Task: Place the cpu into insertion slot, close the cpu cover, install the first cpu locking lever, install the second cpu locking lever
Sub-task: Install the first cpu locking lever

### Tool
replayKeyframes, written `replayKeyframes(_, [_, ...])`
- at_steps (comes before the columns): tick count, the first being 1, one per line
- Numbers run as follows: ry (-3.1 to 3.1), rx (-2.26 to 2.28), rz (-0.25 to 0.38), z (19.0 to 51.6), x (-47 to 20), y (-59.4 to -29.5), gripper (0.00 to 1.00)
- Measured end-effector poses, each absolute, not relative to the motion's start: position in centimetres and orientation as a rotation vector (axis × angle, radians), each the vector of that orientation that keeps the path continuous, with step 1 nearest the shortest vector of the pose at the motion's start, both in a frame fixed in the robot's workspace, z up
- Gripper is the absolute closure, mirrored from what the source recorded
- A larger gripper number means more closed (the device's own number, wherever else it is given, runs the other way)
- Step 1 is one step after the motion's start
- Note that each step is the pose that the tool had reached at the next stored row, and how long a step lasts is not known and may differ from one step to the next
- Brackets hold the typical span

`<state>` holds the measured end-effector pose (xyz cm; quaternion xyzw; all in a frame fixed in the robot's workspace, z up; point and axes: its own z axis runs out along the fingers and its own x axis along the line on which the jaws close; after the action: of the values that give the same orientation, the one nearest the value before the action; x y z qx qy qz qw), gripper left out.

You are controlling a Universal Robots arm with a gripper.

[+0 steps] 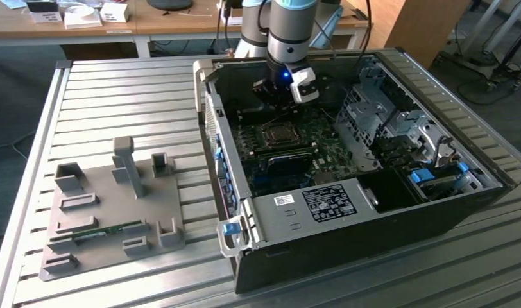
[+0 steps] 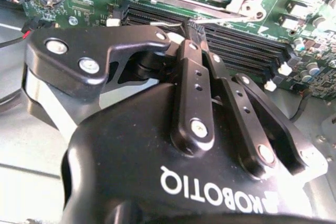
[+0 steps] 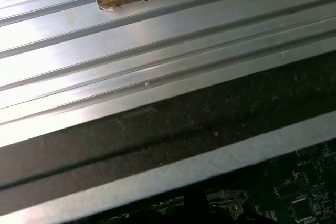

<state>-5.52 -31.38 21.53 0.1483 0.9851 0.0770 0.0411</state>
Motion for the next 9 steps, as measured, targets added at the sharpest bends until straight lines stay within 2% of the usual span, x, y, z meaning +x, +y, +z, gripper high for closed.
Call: replayKeyframes(9, [3.016, 0.453, 0.232, 21.04, -5.46, -31.33, 0.89])
